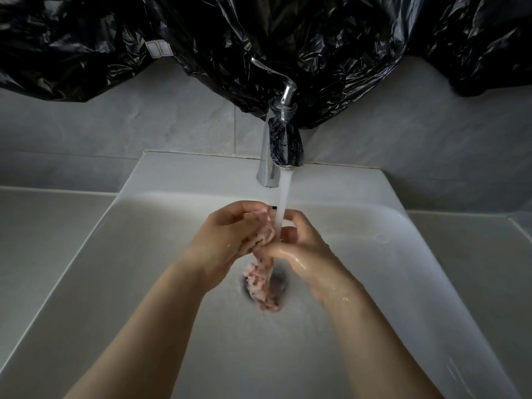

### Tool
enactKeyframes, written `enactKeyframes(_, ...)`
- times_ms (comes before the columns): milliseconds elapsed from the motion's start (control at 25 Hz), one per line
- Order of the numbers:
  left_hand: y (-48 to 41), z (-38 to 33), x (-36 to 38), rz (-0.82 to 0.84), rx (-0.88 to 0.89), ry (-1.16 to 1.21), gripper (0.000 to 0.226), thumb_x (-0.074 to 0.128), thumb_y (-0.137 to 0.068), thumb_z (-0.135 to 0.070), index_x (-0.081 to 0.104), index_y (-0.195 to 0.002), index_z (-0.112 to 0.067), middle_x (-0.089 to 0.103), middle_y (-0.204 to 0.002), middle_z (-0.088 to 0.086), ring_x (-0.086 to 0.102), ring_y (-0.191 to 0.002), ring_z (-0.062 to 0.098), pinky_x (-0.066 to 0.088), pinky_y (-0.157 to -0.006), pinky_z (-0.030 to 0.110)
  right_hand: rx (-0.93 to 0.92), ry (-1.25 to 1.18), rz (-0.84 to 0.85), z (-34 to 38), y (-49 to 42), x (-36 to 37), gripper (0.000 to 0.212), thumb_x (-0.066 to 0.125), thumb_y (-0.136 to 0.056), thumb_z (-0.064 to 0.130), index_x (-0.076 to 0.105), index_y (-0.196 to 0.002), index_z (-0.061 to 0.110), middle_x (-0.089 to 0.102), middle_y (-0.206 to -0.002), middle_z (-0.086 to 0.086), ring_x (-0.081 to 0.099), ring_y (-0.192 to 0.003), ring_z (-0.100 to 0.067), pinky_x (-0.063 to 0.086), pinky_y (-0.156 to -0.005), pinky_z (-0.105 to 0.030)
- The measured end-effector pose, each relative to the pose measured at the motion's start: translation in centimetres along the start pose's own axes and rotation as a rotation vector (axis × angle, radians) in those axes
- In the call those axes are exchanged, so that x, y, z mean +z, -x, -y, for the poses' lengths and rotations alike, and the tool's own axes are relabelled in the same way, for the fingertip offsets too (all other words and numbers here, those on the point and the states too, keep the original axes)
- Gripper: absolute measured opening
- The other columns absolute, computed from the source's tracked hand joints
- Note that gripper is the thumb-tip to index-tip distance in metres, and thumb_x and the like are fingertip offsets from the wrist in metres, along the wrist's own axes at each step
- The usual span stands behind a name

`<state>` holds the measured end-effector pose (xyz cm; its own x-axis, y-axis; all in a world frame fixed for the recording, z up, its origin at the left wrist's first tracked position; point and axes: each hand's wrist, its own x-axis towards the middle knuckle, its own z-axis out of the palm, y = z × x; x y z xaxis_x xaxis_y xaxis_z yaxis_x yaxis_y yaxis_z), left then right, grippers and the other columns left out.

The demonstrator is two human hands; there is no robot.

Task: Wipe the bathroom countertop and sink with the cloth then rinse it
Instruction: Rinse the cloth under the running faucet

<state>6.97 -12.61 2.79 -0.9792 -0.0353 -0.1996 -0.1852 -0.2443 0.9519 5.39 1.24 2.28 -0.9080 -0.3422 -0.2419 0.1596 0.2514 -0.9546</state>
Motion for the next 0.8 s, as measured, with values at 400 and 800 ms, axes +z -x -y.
enactKeyframes(400, -0.8, 1.7, 0.1, -0.159, -0.165, 0.191, 0.035, 0.062, -0.087, -0.014, 0.054, -0.115, 0.006, 0.065, -0.104, 0.025, 0.065, -0.084, 0.031, 0.055, -0.077, 0.039, 0.045, -0.428, -0.156, 0.1, -0.8, 0.3, 0.016, 0.054, -0.095, 0.012, 0.059, -0.079, 0.014, 0.064, -0.07, -0.004, 0.063, -0.063, -0.018, 0.05, -0.057, -0.028)
enactKeyframes(800, -0.5, 1.3, 0.2, -0.055, -0.173, -0.126, 0.034, 0.057, -0.085, 0.003, 0.055, -0.114, -0.015, 0.062, -0.089, 0.01, 0.059, -0.069, 0.022, 0.049, -0.065, 0.033, -0.174, 0.123, -0.499, 0.1, -0.6, 0.0, 0.022, 0.048, -0.095, 0.036, 0.047, -0.074, 0.034, 0.053, -0.06, 0.006, 0.051, -0.058, -0.013, 0.039, -0.055, -0.027)
